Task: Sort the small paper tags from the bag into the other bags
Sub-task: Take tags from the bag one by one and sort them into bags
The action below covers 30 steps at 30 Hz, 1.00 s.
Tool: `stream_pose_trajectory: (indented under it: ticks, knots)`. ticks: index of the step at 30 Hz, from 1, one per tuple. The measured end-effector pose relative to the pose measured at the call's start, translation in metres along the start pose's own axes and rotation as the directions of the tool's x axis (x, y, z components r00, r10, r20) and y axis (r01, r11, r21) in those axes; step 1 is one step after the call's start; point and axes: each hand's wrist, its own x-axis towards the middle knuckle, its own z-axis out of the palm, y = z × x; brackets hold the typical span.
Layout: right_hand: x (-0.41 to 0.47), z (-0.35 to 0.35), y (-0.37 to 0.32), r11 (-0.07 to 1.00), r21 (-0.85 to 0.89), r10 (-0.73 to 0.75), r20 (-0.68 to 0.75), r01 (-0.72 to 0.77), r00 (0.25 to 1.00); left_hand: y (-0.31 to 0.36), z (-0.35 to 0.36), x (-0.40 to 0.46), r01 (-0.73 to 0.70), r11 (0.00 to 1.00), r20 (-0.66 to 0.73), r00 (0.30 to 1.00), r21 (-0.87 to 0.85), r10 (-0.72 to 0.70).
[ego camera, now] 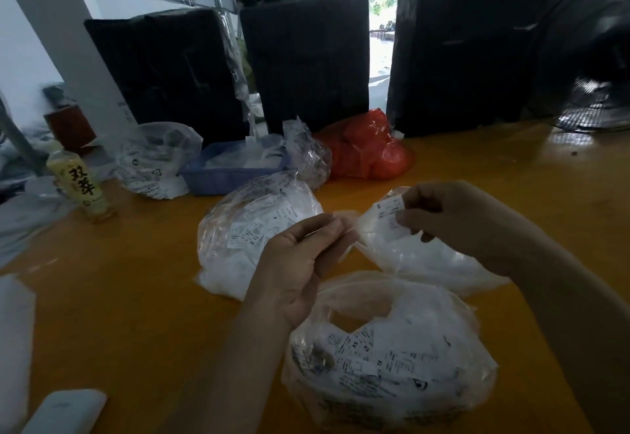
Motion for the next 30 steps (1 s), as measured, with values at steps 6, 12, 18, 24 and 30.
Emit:
stream_pose_trajectory:
  ticks: [6, 12, 18, 24, 30]
  knots:
    - [-0.007, 0.003, -0.015, 0.988, -0.056, -0.147, -0.124, 0.141, 0.981, 0.000, 0.002, -0.002, -0.026, 0.999, 0.016, 1.000, 0.026, 0.025]
    - [-0.013, 0.004, -0.022, 0.945, -0.204, -0.293, -0.170, 0.257, 0.941, 0.000, 0.002, -0.002, -0.035, 0.997, 0.049, 0.998, 0.069, 0.031]
    - [-0.012, 0.008, -0.023, 0.918, -0.300, -0.311, -0.142, 0.259, 0.940, 0.000, 0.004, -0.004, -0.042, 0.993, 0.090, 0.995, 0.111, 0.032]
    - [-0.012, 0.009, -0.021, 0.897, -0.351, -0.333, -0.136, 0.269, 0.933, 0.000, 0.005, -0.006, -0.046, 0.991, 0.110, 0.993, 0.122, 0.032]
    - [-0.014, 0.013, -0.022, 0.859, -0.418, -0.353, -0.068, 0.295, 0.933, 0.000, 0.006, -0.008, -0.083, 0.972, 0.100, 0.993, 0.219, 0.063]
